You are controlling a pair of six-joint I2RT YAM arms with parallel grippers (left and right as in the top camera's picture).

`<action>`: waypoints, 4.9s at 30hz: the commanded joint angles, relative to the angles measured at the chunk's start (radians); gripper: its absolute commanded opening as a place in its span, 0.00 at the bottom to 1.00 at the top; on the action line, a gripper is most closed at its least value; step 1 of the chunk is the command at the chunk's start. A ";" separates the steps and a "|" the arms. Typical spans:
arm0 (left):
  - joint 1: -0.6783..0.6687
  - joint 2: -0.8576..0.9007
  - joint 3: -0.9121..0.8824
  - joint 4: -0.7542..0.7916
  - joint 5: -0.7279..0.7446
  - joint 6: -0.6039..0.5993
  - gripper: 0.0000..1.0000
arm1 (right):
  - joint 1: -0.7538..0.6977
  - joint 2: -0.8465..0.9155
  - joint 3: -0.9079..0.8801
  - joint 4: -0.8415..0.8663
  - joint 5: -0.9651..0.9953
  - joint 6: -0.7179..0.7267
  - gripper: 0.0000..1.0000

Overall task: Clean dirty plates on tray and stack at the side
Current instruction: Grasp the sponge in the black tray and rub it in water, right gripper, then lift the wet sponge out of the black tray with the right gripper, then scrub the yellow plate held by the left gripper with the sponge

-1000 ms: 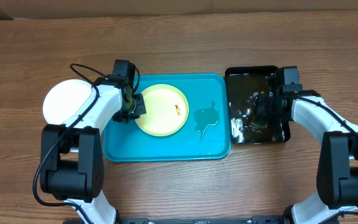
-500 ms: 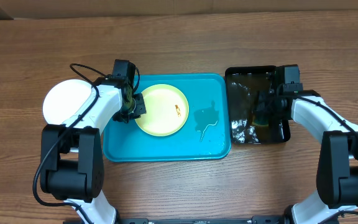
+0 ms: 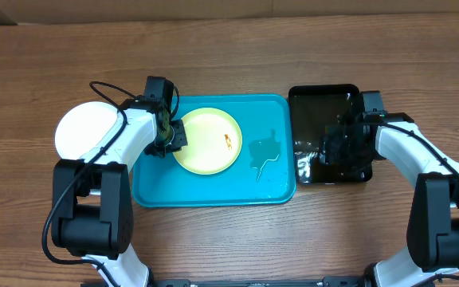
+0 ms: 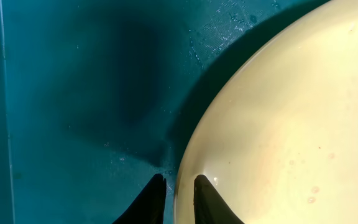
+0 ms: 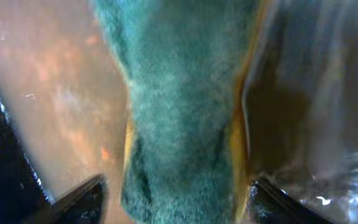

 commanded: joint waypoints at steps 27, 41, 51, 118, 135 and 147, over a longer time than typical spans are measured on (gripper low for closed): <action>-0.008 0.011 -0.006 -0.002 -0.003 0.001 0.22 | -0.002 -0.005 0.078 0.082 0.064 0.004 1.00; -0.008 0.016 -0.051 0.045 -0.003 0.001 0.22 | -0.002 0.041 0.078 0.118 0.078 0.003 0.83; -0.008 0.016 -0.051 0.064 -0.002 0.001 0.22 | -0.002 0.041 -0.007 0.235 0.073 -0.023 0.62; -0.045 0.014 -0.005 0.019 0.165 0.048 0.07 | 0.221 -0.036 0.405 -0.292 0.459 -0.003 0.04; -0.045 0.014 -0.005 0.021 0.165 0.050 0.08 | 0.229 -0.034 0.389 -0.251 0.418 -0.034 0.04; -0.045 0.014 -0.005 0.022 0.166 0.050 0.09 | 0.447 -0.029 0.418 -0.051 0.096 -0.074 0.04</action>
